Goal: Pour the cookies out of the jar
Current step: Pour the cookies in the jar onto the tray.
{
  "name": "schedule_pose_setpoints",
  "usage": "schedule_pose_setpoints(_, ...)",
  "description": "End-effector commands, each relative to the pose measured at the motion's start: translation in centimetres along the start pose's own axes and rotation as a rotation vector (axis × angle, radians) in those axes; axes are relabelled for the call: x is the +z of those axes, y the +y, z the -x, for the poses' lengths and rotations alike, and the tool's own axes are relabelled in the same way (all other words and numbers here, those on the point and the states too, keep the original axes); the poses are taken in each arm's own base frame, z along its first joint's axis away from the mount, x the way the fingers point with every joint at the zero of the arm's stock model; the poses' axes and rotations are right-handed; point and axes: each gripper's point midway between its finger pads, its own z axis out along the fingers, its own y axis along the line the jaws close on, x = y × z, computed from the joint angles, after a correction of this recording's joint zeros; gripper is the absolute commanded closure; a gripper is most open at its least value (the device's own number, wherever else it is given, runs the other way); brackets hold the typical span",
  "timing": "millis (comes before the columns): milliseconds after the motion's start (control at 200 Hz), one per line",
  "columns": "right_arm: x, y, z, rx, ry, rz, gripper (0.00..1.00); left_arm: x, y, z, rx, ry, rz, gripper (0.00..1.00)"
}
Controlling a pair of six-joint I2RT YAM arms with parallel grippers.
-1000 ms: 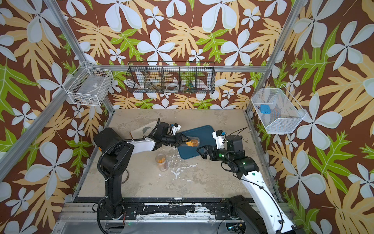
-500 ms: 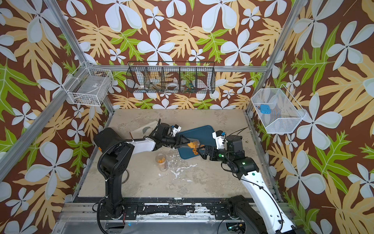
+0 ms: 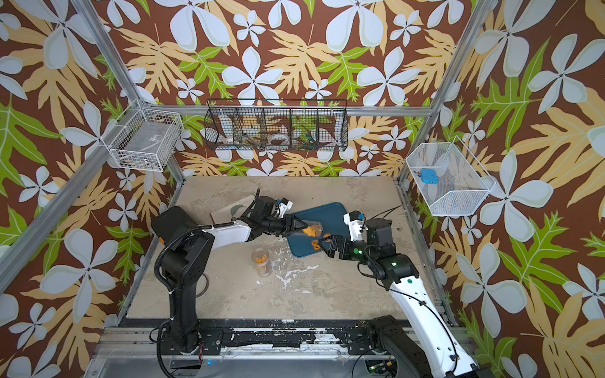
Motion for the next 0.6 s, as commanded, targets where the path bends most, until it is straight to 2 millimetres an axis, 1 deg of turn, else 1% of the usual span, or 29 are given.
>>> schedule_pose_setpoints(0, 0.0, 0.3, 0.4, -0.014, -0.015, 0.015, 0.00, -0.2, -0.3, 0.3, 0.035, -0.012, 0.016, 0.61)
schedule_pose_setpoints(140, 0.0, 0.4, 0.4, -0.012, -0.015, 0.016, 0.00, -0.6, 0.1, 0.6, 0.069, -0.019, 0.085, 0.61)
schedule_pose_setpoints(435, 0.0, 0.2, 0.6, -0.003, -0.020, 0.005, 0.00, -1.1, 0.0, 1.3, 0.147, -0.005, 0.176, 0.61)
schedule_pose_setpoints(475, 0.1, -0.3, 0.6, 0.007, -0.015, -0.022, 0.00, -1.2, 0.0, 1.3, 0.149, -0.006, 0.182, 0.61)
schedule_pose_setpoints(595, -0.2, -3.9, 0.5, 0.032, -0.006, -0.230, 0.00, -1.3, 0.0, 1.3, 0.156, -0.003, 0.189, 0.61)
